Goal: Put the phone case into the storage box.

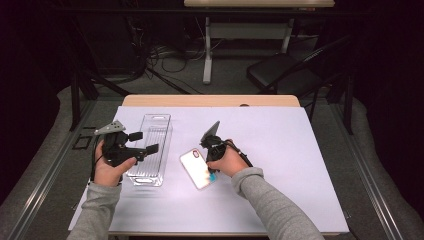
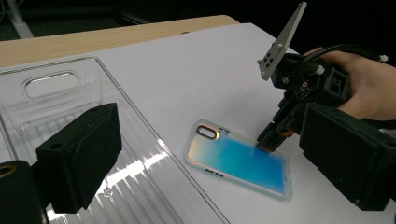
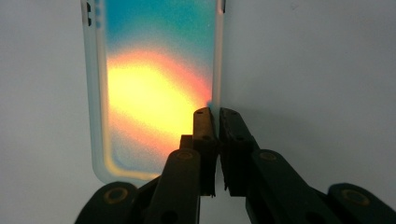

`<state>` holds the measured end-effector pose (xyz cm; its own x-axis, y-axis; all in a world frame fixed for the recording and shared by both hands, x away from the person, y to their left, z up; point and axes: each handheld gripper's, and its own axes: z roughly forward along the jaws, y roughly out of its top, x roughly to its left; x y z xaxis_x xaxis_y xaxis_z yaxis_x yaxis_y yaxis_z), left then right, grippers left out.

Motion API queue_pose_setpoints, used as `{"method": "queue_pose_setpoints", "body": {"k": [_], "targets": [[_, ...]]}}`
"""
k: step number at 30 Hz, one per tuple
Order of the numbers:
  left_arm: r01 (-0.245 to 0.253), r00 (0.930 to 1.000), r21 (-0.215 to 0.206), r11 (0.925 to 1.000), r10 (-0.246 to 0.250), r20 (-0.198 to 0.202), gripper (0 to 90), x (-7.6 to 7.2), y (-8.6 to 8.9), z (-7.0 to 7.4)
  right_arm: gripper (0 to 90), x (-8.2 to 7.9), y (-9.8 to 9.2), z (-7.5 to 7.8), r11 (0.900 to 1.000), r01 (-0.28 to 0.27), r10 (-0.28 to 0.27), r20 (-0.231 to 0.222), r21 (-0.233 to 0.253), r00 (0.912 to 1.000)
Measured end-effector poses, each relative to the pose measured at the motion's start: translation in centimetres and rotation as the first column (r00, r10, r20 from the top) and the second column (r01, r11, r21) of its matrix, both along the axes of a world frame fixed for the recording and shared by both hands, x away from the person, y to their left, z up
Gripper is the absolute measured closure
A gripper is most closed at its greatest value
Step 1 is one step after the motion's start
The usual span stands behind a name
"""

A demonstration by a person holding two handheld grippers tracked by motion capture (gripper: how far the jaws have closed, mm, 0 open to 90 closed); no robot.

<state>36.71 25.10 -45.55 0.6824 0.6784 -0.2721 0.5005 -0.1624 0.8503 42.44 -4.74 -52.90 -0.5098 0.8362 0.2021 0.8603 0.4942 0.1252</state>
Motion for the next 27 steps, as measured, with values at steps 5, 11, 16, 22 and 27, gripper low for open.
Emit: {"method": "queue_pose_setpoints", "body": {"k": [5,11,16,22,27], "targets": [[-0.002,1.0,-0.002,1.0,0.002,0.0,6.4,0.0,0.03,0.01,86.3,-0.02,-0.02,0.02,1.0,0.002,-0.002,0.003,-0.004,1.0],[-0.002,1.0,0.001,1.0,0.002,-0.001,6.4,0.01,0.04,-0.02,86.6,0.0,0.01,0.12,1.0,0.008,-0.008,-0.009,-0.015,0.9999],[0.0,1.0,0.0,1.0,0.0,0.0,6.8,0.02,0.09,-0.02,86.8,-0.06,0.04,0.01,1.0,0.016,-0.016,0.002,-0.004,0.9999],[-0.001,1.0,0.0,1.0,0.001,-0.001,6.9,0.04,0.09,-0.06,87.0,-0.14,0.02,-0.1,1.0,0.016,-0.016,0.021,0.006,0.9997],[-0.002,1.0,0.001,1.0,0.002,-0.004,7.0,0.05,0.08,-0.09,87.2,-0.22,0.01,0.02,1.0,0.021,-0.021,0.012,0.003,0.9997]]}}
